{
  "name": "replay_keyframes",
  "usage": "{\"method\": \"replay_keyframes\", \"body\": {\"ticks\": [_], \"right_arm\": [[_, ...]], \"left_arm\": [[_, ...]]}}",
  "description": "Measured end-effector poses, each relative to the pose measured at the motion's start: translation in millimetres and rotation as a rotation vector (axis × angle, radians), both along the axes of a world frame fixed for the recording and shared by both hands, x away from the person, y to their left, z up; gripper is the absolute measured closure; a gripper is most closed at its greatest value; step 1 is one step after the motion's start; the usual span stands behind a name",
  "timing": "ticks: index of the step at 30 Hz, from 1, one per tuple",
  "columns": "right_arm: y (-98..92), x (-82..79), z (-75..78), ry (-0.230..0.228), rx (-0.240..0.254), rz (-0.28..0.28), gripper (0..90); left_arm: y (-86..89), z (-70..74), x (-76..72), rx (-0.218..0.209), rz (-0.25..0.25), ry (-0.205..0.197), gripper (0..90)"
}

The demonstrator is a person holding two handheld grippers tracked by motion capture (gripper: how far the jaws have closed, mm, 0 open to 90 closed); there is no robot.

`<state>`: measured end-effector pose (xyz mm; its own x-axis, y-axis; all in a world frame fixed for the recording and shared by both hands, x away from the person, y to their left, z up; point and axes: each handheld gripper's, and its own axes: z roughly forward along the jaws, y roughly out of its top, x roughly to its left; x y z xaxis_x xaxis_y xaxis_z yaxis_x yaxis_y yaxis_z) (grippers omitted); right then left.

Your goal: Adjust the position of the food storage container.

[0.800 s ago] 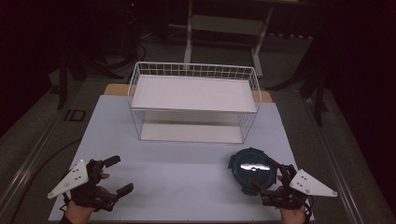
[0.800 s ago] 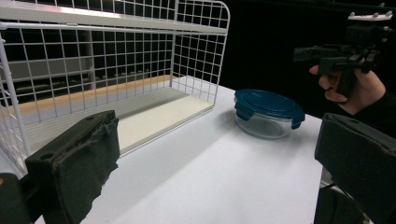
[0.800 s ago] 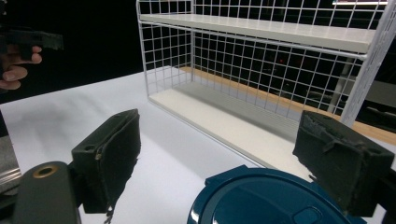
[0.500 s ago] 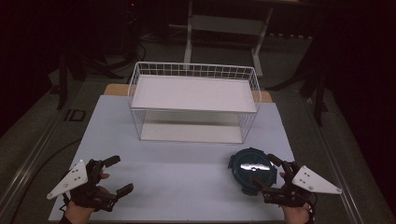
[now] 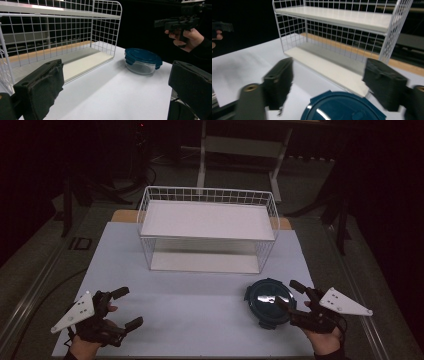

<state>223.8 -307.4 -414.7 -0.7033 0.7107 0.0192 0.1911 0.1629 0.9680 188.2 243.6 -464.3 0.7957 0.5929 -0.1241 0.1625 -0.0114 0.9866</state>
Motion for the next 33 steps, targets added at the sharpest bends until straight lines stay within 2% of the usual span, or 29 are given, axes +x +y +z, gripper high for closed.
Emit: {"method": "replay_keyframes", "body": {"ticks": [3,4,5,8,14,18,21,26,29,33], "right_arm": [[-6.5,2.8,-2.9,0.023,-0.009,-0.021,32.7],[-11.4,5.4,-6.2,0.037,-0.031,-0.041,36.6],[-11.4,5.4,-6.2,0.037,-0.031,-0.041,36.6],[-18.5,7.8,-12.2,0.057,-0.035,-0.062,44.0],[-31.2,11.5,-28.6,0.096,-0.079,-0.128,59.1],[-41.2,15.1,-43.8,0.141,-0.105,-0.151,69.8],[-43.7,15.8,-48.6,0.151,-0.123,-0.161,73.9],[-52.0,16.8,-58.4,0.189,-0.136,-0.169,83.5],[-56.7,16.0,-64.6,0.212,-0.161,-0.174,89.4],[-62.4,14.6,-71.8,0.241,-0.172,-0.201,89.8]], "left_arm": [[0.0,-0.1,0.2,0.002,0.0,0.0,0.4],[0.3,-0.1,0.0,0.001,-0.001,0.002,0.4],[0.6,-0.2,-0.2,0.0,-0.001,0.002,0.4],[1.2,-0.4,-0.3,-0.004,0.001,0.004,0.4],[0.7,-0.9,0.1,0.0,-0.002,0.004,0.4],[0.2,-1.5,0.6,0.003,-0.004,0.007,0.4],[-0.2,-1.3,0.5,0.003,-0.005,0.006,0.4],[-0.5,-1.5,0.3,0.009,-0.007,0.004,0.4],[-0.8,-1.6,0.4,0.011,-0.009,0.005,0.4],[-1.3,-1.6,0.5,0.014,-0.011,0.002,0.4]]}}
